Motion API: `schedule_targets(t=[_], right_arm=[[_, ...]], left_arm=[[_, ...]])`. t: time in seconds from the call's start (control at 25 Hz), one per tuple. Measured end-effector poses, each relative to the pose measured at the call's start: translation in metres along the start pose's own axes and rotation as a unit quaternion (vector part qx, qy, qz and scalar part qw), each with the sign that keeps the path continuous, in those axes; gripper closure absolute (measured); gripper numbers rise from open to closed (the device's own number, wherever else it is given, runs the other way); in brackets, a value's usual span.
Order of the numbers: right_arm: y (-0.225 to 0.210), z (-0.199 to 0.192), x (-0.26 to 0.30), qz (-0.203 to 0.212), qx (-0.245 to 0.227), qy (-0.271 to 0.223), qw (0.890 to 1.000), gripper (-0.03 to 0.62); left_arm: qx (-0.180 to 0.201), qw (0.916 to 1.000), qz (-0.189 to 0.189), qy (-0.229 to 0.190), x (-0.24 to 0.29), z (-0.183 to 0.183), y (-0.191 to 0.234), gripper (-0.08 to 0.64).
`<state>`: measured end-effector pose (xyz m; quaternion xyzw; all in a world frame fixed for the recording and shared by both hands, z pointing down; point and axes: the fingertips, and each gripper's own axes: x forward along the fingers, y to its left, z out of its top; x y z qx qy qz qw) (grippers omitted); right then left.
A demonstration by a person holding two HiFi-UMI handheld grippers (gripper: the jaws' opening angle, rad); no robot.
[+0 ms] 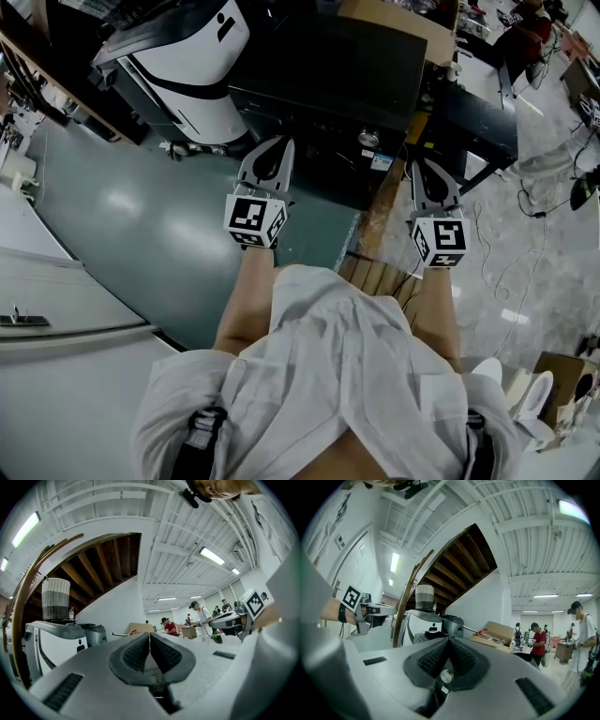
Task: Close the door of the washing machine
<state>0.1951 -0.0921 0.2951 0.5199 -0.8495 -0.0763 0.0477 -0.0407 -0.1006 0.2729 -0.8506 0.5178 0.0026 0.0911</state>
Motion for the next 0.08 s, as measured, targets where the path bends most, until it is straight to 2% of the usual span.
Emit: schedule_targets(t=[0.08], right_arm=[[-0.0003, 0.0004, -0.0005, 0.0, -0.001, 0.0, 1.0, 0.566]], left_arm=[[0.001, 1.0, 0.0, 0.0, 0.0007, 0.0006, 0.0003, 0.543]])
